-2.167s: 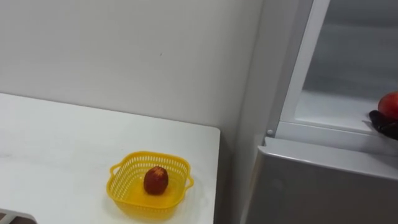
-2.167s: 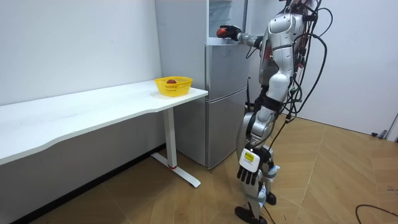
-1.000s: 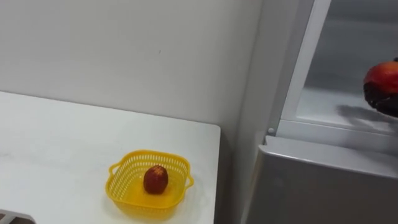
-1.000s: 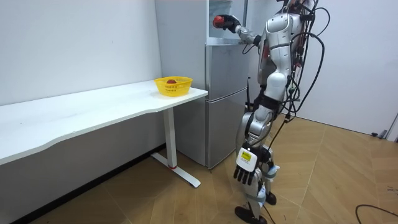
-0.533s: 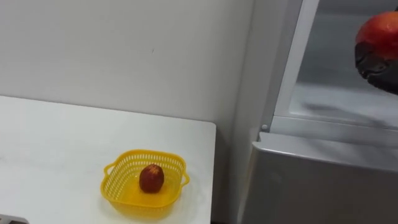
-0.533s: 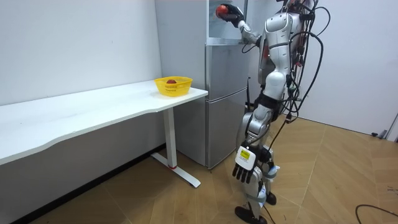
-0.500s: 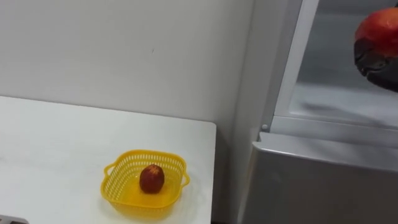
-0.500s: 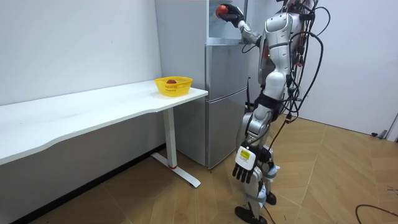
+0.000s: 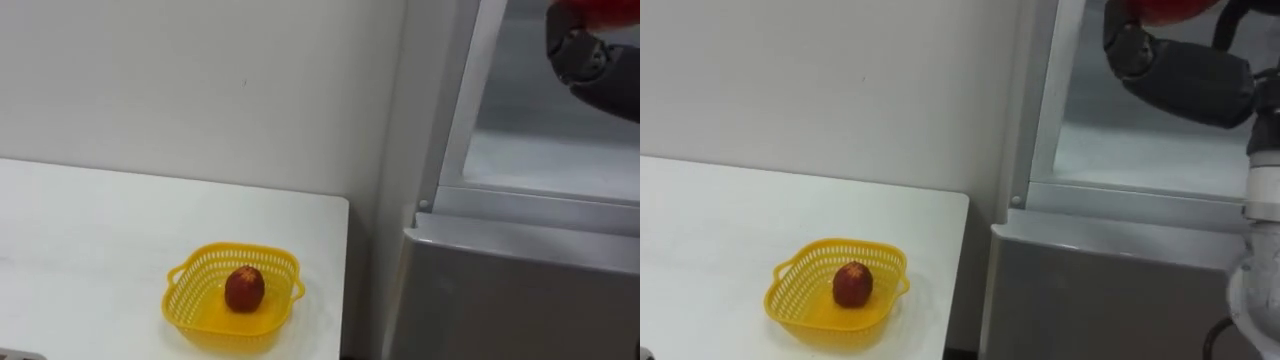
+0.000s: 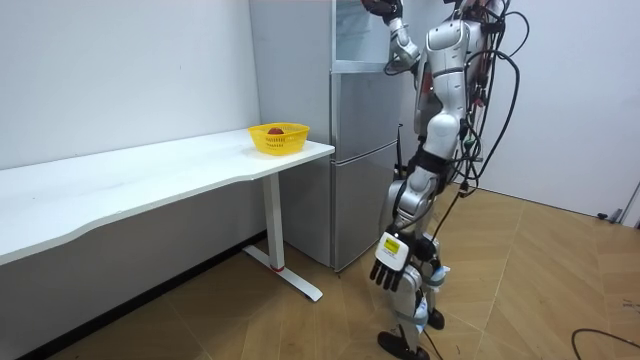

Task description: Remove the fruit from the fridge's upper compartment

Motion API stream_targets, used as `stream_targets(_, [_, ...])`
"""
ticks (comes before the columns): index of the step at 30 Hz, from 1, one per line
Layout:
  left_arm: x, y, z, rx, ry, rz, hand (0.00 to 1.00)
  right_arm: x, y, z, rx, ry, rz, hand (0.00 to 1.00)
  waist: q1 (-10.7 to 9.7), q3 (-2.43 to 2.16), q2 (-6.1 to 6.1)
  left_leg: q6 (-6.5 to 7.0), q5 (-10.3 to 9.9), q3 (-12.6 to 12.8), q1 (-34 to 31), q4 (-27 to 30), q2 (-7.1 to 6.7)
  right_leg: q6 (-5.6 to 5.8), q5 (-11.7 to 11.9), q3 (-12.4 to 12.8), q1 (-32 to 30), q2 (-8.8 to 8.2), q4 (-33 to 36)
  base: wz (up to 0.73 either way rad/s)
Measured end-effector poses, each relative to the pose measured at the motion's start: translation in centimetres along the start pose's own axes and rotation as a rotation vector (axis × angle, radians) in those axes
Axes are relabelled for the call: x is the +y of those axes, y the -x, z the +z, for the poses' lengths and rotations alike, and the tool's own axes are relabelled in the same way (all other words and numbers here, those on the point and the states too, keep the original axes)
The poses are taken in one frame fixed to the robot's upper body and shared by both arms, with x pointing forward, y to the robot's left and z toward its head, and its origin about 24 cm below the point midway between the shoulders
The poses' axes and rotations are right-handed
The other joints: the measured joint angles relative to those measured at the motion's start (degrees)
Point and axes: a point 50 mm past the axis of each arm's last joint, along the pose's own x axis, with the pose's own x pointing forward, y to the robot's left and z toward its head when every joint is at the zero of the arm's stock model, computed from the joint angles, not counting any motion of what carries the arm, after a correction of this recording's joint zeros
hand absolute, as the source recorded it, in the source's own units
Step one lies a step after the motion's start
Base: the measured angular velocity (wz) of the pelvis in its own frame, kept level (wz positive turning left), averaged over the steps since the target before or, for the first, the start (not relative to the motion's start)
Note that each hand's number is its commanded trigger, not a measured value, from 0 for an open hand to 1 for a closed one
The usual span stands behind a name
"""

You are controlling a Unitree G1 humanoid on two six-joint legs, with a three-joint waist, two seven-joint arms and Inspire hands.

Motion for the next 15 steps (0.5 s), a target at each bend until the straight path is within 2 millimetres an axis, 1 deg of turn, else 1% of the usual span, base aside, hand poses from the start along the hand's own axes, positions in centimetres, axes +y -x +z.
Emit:
stream_targets(5, [-0.2,0.0,-0.4,0.008,0.0,-0.01,0.0,0.3,0.3,1.6,-0.091,-0.004,-0.023,1.0,0.1,-0.09,-0.1,-0.06,0.0,-0.2,0.1,0.4,0.04,-0.01,0.0,-0.3,0.6,0.02,0.0,0.03])
stream_targets(10, [-0.4,0.0,-0.6,0.007,0.0,-0.043,0.0,0.3,0.3,3.6,-0.221,0.017,-0.028,1.0,0.2,-0.04,0.07,-0.15,-0.1,-0.3,0.2,0.2,0.04,-0.03,0.0,-0.4,0.8,0.06,0.0,0.0])
stream_targets(15, [-0.5,0.0,-0.4,-0.003,-0.001,-0.06,0.0,0.3,0.6,5.4,-0.345,0.059,-0.023,1.0,0.0,-0.02,-0.12,-0.16,-0.1,-0.6,0.2,0.3,0.06,-0.09,0.1,-0.9,0.9,0.03,0.0,0.02])
